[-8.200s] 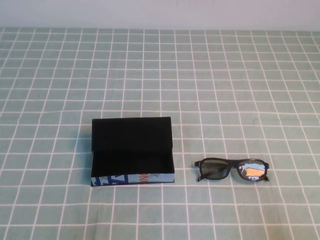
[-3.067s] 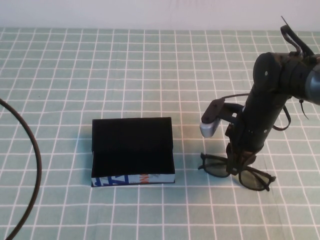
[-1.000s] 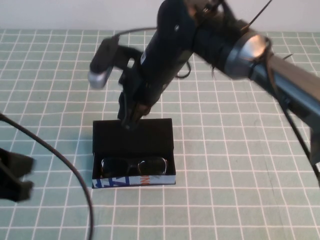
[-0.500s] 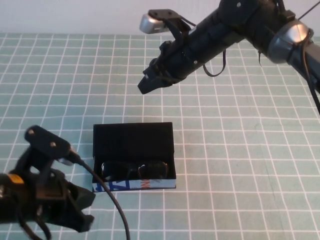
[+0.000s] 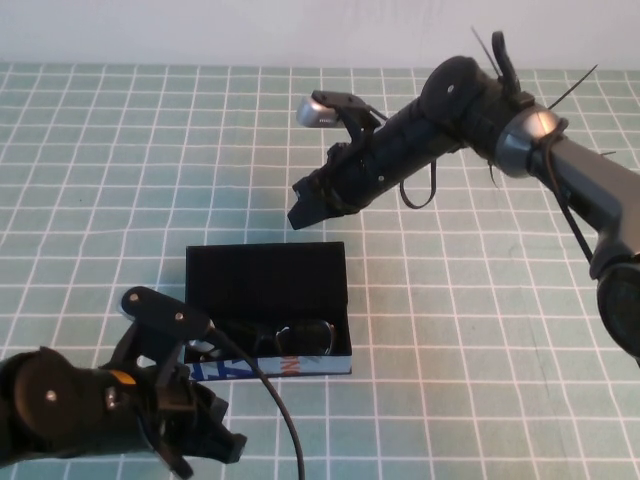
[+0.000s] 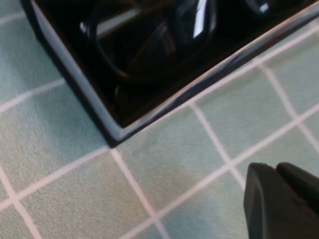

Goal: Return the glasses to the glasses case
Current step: Close the glasses case

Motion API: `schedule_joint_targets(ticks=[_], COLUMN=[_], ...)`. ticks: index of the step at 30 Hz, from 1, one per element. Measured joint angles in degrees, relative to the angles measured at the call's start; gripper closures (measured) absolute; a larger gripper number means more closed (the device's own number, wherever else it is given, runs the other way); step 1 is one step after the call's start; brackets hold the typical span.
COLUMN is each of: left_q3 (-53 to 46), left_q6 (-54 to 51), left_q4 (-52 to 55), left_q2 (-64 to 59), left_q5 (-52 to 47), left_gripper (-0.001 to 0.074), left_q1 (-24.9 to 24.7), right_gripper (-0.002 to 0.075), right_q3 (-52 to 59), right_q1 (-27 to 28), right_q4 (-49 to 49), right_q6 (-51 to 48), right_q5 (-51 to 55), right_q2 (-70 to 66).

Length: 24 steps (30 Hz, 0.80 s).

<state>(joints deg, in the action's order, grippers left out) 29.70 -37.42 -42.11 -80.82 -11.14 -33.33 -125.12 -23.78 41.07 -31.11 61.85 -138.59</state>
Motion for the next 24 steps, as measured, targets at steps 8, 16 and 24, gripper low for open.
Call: schedule_joint_targets(ticks=[8,16,24], left_q3=[0.00,0.00,0.00], left_q6=[-0.03,-0.13,-0.13], left_q4=[-0.33,-0.44,-0.52], left_q2=[-4.13,-4.13,-4.23], left_q5=[5.30,6.92,7.50], left_gripper=[0.0736,0.0736,0.0736], left_q1=[-0.24,-0.24,-0.24], right_gripper=[0.0737,0.0737,0.0737], right_q3=[0.00,0.00,0.00], right_q1=[0.00,0.00,-0.35], right_q4=[0.36,5.34,11.89], right_q6=[0.00,0.00,-0.84], right_q5=[3.52,7.38,7.38], right_q2=[-2.33,-2.33,-2.33])
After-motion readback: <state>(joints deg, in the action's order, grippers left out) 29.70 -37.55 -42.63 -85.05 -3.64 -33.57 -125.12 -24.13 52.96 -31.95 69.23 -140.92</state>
